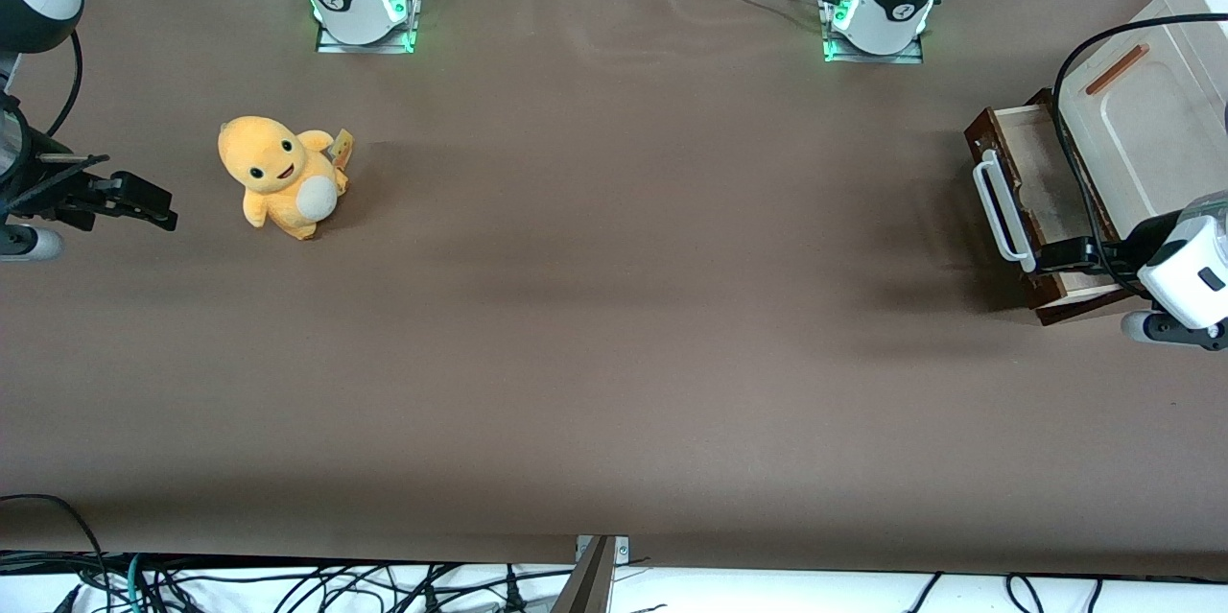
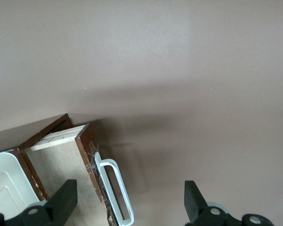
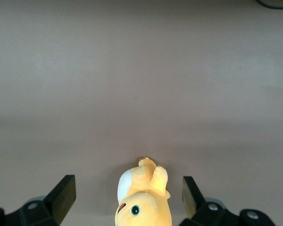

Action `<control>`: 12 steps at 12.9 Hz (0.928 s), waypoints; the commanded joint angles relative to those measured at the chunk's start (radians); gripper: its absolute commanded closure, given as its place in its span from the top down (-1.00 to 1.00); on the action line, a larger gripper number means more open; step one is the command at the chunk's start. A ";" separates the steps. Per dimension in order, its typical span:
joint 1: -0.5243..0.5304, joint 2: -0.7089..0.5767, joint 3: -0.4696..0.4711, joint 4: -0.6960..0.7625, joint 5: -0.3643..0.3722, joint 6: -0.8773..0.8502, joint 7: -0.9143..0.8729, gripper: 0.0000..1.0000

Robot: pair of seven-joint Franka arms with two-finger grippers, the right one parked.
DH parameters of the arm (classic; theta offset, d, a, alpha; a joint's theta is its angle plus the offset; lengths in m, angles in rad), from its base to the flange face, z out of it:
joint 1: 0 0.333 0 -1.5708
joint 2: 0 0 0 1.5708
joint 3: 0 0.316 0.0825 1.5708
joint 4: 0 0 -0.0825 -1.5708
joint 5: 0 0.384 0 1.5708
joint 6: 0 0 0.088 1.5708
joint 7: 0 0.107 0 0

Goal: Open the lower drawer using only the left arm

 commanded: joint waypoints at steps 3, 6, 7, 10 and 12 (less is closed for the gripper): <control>-0.003 -0.030 0.000 -0.030 -0.015 -0.022 0.003 1.00; -0.003 -0.030 0.000 -0.028 -0.007 -0.020 0.003 1.00; -0.002 -0.031 0.000 -0.028 -0.009 -0.020 0.004 1.00; 0.003 -0.034 0.000 -0.030 -0.017 -0.020 0.004 1.00; 0.005 -0.037 0.000 -0.031 -0.017 -0.017 0.007 1.00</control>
